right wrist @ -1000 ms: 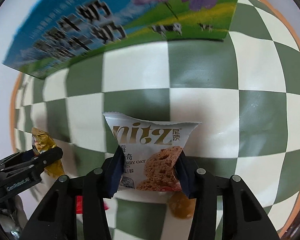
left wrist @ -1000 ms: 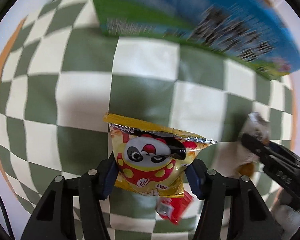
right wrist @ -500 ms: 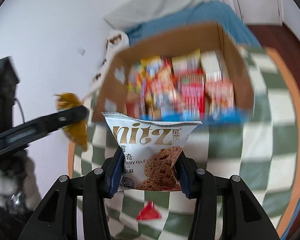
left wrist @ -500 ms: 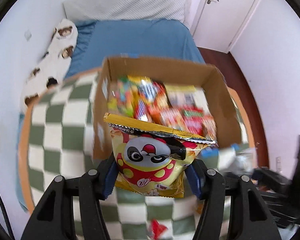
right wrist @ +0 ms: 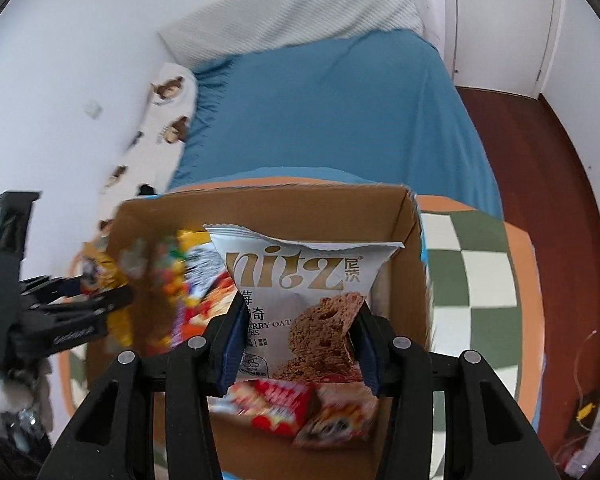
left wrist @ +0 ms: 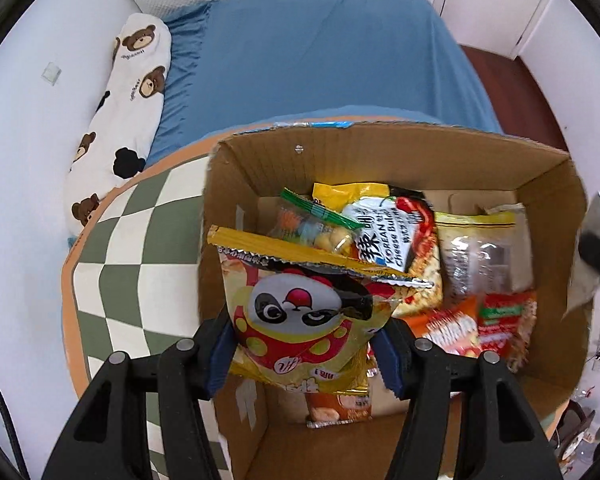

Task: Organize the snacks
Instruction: 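Carry both packets into the cardboard box and open both grippers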

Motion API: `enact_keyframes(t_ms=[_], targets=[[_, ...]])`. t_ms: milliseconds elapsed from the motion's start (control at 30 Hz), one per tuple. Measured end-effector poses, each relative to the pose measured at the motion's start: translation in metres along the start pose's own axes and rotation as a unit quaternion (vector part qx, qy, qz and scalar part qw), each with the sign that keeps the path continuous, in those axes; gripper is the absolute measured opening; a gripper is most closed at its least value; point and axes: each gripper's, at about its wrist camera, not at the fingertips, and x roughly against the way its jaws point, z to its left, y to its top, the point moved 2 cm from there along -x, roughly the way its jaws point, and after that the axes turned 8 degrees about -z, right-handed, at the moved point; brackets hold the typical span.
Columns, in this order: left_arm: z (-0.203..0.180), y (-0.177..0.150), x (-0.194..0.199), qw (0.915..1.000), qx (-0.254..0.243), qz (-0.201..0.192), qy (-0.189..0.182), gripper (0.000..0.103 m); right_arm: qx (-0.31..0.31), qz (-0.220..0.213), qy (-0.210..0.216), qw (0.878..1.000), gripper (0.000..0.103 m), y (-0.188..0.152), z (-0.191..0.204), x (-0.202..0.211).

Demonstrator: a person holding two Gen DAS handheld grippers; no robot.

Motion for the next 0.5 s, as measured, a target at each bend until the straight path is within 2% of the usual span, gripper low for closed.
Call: enact_keyframes(t_ms=[100, 133, 167, 200, 233, 267, 500], targets=[[0.000, 0.005, -0.017, 0.9995, 0.007, 0.030, -0.006, 0.060, -0.003, 0.033, -0.027, 0.999, 0.056, 0.012, -0.008, -0.034], [0.001, 0.007, -0.021, 0.9992, 0.015, 0.035, -0.010, 0.063, -0.007, 0.043, -0.036, 0.998, 0.076, 0.015, -0.011, -0.043], [0.003, 0.008, -0.024, 0.9988, 0.025, 0.036, -0.023, 0.067, -0.010, 0.051, -0.044, 0.998, 0.091, 0.017, -0.015, -0.051], [0.004, 0.009, -0.026, 0.9985, 0.031, 0.035, -0.028, 0.071, -0.013, 0.053, -0.048, 0.997, 0.092, 0.018, -0.016, -0.056], [0.005, 0.010, -0.028, 0.9983, 0.037, 0.035, -0.029, 0.083, -0.015, 0.051, -0.052, 0.997, 0.092, 0.022, -0.019, -0.059], [0.006, 0.012, -0.029, 0.9981, 0.042, 0.032, -0.032, 0.085, -0.018, 0.049, -0.051, 0.997, 0.092, 0.019, -0.018, -0.058], [0.005, 0.016, -0.023, 0.9975, 0.054, 0.011, -0.044, 0.085, -0.018, 0.045, -0.046, 0.998, 0.092, 0.012, -0.019, -0.050]])
